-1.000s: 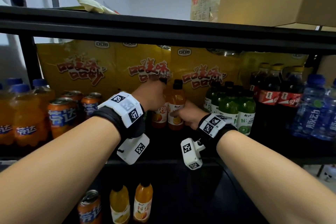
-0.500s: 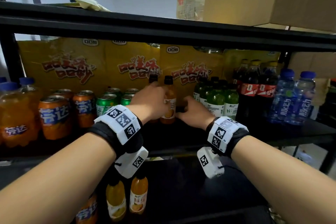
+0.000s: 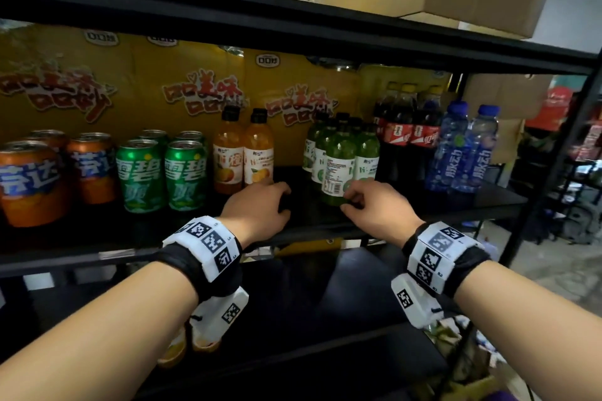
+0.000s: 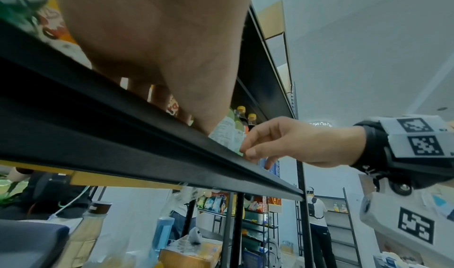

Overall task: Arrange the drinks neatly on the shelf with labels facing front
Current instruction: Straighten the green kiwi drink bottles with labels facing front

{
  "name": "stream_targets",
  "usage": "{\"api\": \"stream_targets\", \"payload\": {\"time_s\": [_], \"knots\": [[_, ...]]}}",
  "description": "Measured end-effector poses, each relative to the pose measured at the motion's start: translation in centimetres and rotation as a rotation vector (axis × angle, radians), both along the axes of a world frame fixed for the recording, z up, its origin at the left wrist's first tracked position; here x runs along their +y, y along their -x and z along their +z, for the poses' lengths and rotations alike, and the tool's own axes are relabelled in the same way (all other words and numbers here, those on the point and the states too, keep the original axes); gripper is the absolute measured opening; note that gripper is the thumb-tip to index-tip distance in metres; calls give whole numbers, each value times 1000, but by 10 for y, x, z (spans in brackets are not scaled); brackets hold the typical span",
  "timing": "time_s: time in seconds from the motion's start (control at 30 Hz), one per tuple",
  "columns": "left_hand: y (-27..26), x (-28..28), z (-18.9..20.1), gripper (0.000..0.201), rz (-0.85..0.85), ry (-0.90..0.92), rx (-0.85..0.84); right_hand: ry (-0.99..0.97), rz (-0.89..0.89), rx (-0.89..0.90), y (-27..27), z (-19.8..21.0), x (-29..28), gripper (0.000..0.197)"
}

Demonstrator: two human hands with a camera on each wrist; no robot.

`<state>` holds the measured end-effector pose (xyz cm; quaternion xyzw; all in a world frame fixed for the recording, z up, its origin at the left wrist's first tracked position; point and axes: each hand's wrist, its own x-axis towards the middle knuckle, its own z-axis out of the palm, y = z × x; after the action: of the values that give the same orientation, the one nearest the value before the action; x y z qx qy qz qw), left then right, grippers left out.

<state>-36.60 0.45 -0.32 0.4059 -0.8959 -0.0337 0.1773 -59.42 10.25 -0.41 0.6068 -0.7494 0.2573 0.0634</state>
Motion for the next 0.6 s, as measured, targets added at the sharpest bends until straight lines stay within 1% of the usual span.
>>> {"api": "stream_targets", "payload": {"time_s": [0.13,0.23,0.3,0.37,0.43,0.53,0.6], "knots": [[34,-2,-1,59,-39,-39,67,11,-14,10,20,-9,4,25],[60,-6,-1,67,-55,-151,233,17,9,-40,33,-11,-2,26],[75,-9,0,69,-56,-240,376,26,30,-121,40,-11,-9,27],[90,-13,0,69,-56,-311,508,60,56,-253,44,-11,-16,23],[103,-18,0,71,-43,-345,611,114,97,-396,46,-12,-25,18],[117,-21,0,74,-24,-346,690,183,153,-549,46,-12,-36,14],[121,-21,-1,73,13,-316,713,202,189,-579,47,-13,-42,17]]}}
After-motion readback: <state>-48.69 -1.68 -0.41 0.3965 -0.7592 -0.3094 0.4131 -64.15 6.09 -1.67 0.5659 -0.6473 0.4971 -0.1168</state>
